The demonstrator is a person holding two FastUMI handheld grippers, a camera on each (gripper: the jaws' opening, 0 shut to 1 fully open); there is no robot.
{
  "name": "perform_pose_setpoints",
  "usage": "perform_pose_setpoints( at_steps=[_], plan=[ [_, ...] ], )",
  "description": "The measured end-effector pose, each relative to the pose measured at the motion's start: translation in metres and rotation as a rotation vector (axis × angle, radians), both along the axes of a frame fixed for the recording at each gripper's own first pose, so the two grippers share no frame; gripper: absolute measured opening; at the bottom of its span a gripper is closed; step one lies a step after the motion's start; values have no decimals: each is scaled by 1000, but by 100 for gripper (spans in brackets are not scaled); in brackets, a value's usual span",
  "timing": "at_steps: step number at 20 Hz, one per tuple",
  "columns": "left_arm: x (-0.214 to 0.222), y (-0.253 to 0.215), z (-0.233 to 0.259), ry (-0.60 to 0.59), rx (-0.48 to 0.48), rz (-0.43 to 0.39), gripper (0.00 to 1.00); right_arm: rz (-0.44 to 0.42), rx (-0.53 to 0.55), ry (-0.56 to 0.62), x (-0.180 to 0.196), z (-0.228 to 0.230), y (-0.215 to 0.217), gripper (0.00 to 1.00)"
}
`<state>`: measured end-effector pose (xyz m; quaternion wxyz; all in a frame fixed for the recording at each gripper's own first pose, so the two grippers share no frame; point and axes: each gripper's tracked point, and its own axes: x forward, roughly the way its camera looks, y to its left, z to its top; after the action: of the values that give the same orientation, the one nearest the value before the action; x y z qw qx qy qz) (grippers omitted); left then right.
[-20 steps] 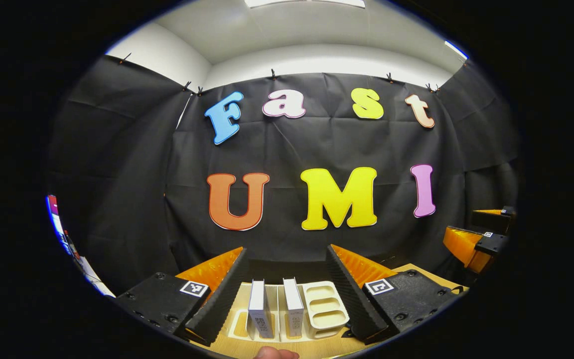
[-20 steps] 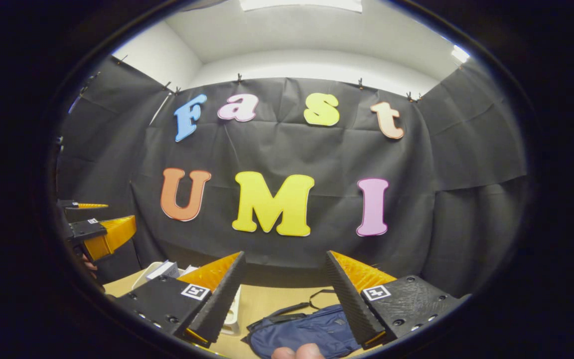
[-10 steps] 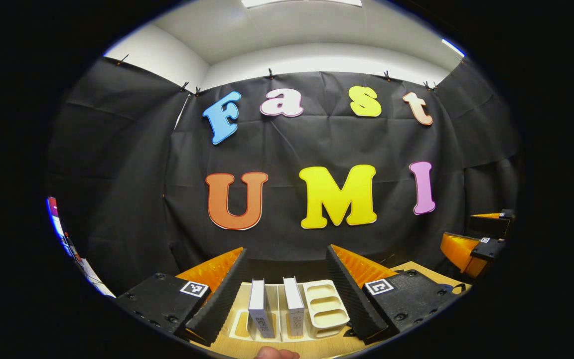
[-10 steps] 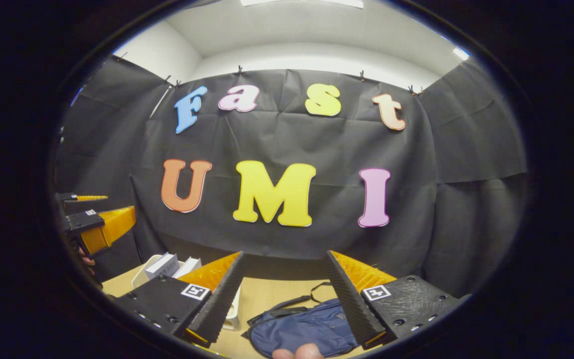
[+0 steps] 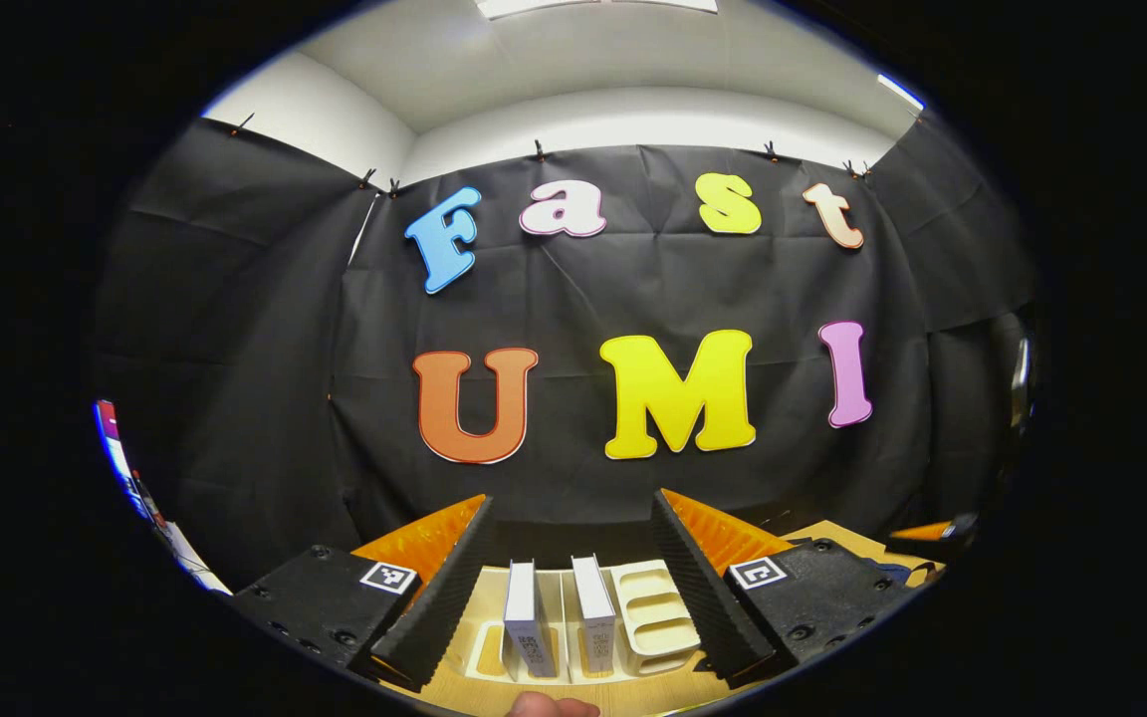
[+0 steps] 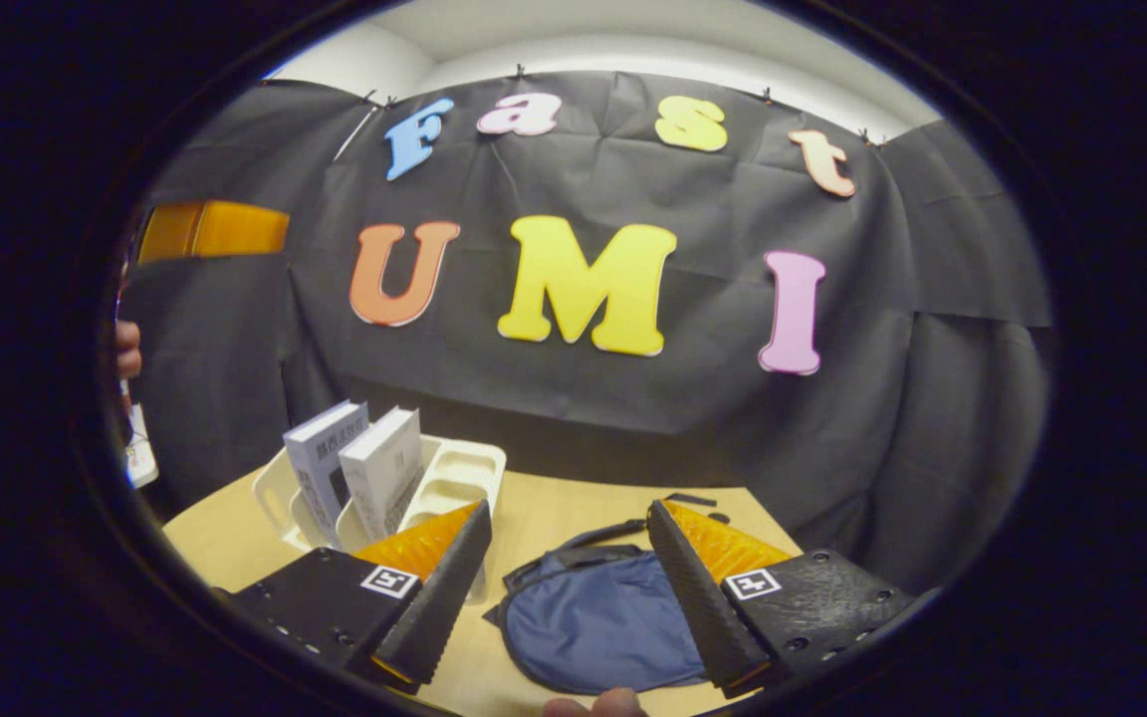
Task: Open the schoolbag, grab two books from the bookshelf and put them into the schoolbag.
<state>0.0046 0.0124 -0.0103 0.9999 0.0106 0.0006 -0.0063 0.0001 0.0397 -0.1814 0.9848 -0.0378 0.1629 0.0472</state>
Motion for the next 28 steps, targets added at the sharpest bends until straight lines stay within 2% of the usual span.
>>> perform_pose_setpoints(
  at_steps=[9, 10, 11, 13, 16, 17, 23, 28],
  plan=[
    [-4, 19, -7, 34, 22, 47, 98, 72, -95, 290, -5, -170, 18, 98],
    [-5, 21, -8, 37, 24, 49, 98, 71, -104, 325, -5, -186, 19, 94],
    [-5, 23, -7, 41, 26, 51, 98, 71, -110, 354, -7, -200, 20, 98],
    [-7, 25, -7, 46, 33, 58, 98, 73, -122, 398, -10, -222, 20, 96],
    [-9, 29, -10, 57, 36, 70, 98, 56, -134, 422, -6, -240, 18, 99],
    [-10, 30, -11, 64, 36, 74, 98, 50, -142, 427, -4, -246, 17, 96],
    [-14, 38, -11, 81, 57, 97, 98, 16, -184, 433, 8, -267, 10, 96],
    [-15, 37, -11, 84, 53, 100, 98, -23, -238, 367, 19, -251, -3, 96]
  ],
)
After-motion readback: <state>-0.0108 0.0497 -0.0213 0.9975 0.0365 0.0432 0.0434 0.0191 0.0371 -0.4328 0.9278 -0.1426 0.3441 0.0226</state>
